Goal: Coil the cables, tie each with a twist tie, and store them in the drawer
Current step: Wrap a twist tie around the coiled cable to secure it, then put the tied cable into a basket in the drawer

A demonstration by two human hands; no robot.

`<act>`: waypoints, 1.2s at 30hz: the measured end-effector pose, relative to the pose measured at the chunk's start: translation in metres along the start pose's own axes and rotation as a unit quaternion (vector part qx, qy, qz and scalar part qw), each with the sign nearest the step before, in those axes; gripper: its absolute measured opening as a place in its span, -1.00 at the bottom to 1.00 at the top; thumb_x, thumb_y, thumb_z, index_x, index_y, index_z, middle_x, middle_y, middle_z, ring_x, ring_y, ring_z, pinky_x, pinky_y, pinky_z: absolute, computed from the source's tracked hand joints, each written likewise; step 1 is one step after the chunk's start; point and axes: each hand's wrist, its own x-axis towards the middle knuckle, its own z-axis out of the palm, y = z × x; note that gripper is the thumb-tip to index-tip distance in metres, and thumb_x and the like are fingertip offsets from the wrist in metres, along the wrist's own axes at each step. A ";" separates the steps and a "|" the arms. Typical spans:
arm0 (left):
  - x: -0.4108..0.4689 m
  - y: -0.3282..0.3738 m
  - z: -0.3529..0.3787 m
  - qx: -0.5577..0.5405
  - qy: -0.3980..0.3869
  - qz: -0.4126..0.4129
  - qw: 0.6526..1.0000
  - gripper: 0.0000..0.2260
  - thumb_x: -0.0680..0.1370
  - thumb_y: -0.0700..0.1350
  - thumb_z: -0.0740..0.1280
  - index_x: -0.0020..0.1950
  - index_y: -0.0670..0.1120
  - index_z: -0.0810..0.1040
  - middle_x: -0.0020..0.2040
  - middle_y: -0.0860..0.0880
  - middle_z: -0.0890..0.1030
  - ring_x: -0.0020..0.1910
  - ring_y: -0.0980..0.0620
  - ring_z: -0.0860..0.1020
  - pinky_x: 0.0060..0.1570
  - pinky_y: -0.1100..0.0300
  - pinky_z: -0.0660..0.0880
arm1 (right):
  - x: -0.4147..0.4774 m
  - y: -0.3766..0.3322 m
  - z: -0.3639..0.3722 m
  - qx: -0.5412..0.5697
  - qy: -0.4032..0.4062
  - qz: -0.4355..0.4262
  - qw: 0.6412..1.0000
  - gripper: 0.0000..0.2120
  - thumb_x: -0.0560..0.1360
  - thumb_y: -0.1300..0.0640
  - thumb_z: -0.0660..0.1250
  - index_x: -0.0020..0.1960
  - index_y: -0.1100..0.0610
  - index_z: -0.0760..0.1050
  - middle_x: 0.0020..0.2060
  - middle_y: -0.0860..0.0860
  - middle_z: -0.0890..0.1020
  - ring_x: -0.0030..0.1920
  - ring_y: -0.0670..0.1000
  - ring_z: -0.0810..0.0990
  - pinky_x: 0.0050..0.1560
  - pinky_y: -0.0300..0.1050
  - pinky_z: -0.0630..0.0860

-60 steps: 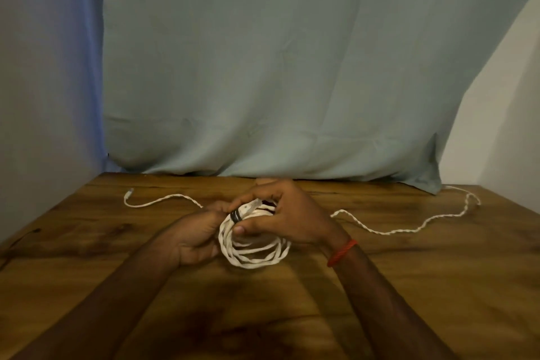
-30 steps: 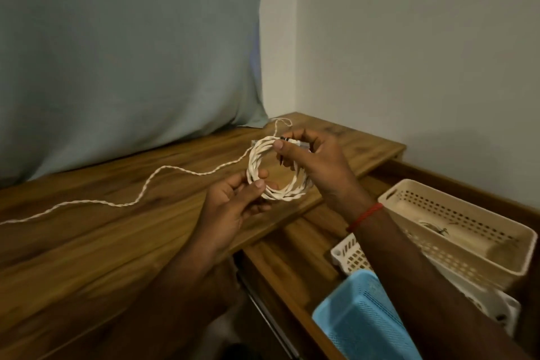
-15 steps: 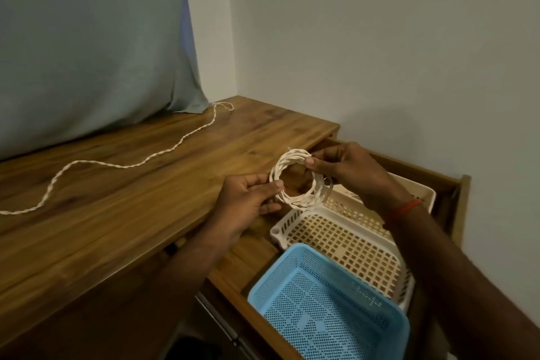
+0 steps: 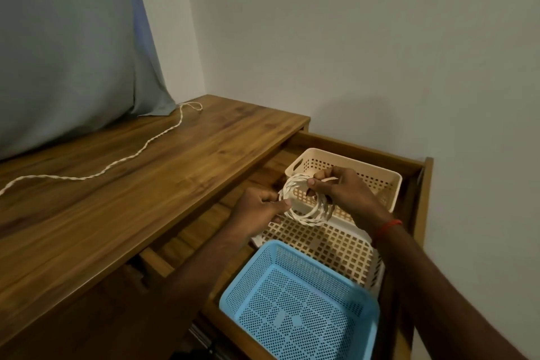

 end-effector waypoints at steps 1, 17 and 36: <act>0.004 -0.001 0.003 0.012 -0.004 -0.004 1.000 -0.86 0.51 -0.10 0.48 0.00 -0.14 0.68 -0.24 -0.02 0.72 -0.33 0.14 0.65 -0.41 0.29 0.50 | 0.001 0.006 0.000 -0.015 -0.001 0.008 1.000 -0.80 0.50 0.10 0.49 0.02 0.22 0.63 -0.18 0.08 0.74 -0.19 0.00 0.70 -0.13 -0.11 0.60; 0.038 -0.040 0.042 0.274 -0.102 -0.039 0.956 -0.73 0.43 -0.04 0.56 -0.04 -0.21 0.67 -0.06 -0.07 0.70 -0.07 -0.01 0.65 0.02 0.04 0.62 | 0.011 0.069 0.004 -0.409 -0.061 0.055 0.909 -0.70 0.51 -0.10 0.43 0.12 0.08 0.59 -0.02 0.02 0.66 -0.06 -0.01 0.59 -0.03 -0.10 0.56; 0.027 -0.051 0.034 0.411 0.036 0.155 0.898 -0.54 0.51 0.32 0.30 0.23 0.04 0.58 0.15 0.06 0.63 0.09 0.08 0.56 0.02 0.06 0.51 | 0.003 0.060 -0.003 -0.503 -0.037 -0.001 0.863 -0.64 0.51 -0.17 0.41 0.17 0.04 0.62 0.08 0.03 0.66 -0.02 0.02 0.58 -0.04 -0.07 0.55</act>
